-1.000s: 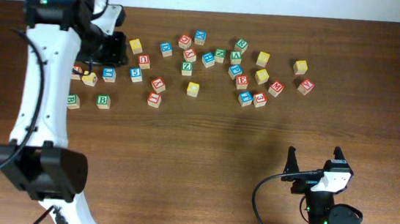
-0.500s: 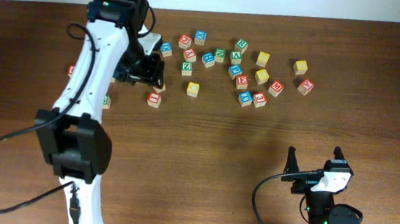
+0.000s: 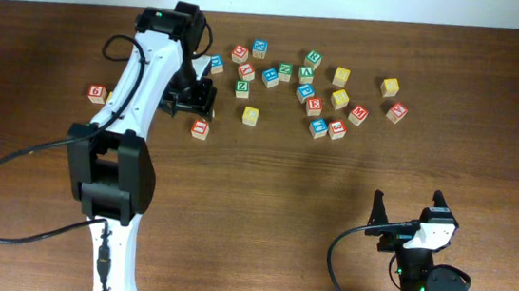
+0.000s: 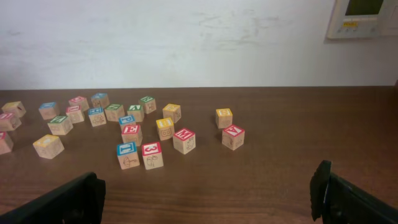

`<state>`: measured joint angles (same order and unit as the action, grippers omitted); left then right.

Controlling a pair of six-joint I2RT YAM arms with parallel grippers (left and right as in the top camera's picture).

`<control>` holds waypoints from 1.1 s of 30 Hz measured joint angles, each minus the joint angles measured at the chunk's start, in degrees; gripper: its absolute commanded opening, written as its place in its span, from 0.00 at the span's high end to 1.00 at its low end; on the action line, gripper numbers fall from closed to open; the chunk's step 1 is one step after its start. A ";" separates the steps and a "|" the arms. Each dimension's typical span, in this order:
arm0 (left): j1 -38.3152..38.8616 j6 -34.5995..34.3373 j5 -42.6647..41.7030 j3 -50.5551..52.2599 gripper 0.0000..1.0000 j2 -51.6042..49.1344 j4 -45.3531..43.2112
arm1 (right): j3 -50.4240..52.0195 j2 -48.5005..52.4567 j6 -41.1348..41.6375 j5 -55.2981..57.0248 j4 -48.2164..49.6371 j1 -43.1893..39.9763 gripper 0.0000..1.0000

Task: Spell out ICRA
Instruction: 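Raise the left arm and move the left gripper over the blocks, then lower the left gripper around the red-lettered I block and close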

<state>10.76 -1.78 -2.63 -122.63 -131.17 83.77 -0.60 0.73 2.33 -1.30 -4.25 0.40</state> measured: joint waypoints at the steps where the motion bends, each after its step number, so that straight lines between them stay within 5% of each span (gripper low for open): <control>1: 0.00 -0.39 0.11 1.31 0.30 0.00 -1.14 | 0.00 0.00 0.02 0.02 0.00 0.00 0.02; 9: 0.09 -1.07 0.11 6.49 0.31 -0.22 -6.93 | 0.00 0.00 -0.02 0.02 0.00 0.00 0.02; 23: 1.33 -1.11 0.11 15.04 0.44 -0.26 -15.08 | 0.00 0.00 0.00 0.02 0.00 0.00 0.02; 26: 1.68 -1.25 0.11 15.98 0.57 -0.31 -16.35 | 0.00 0.00 0.04 0.02 0.00 0.00 0.02; 33: 1.95 -1.27 0.13 16.31 0.57 -0.33 -17.07 | 0.00 0.00 0.02 0.00 0.00 0.00 0.02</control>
<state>12.71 -3.05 -2.50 -106.32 -131.50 66.70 -0.60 0.73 2.35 -1.30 -4.25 0.40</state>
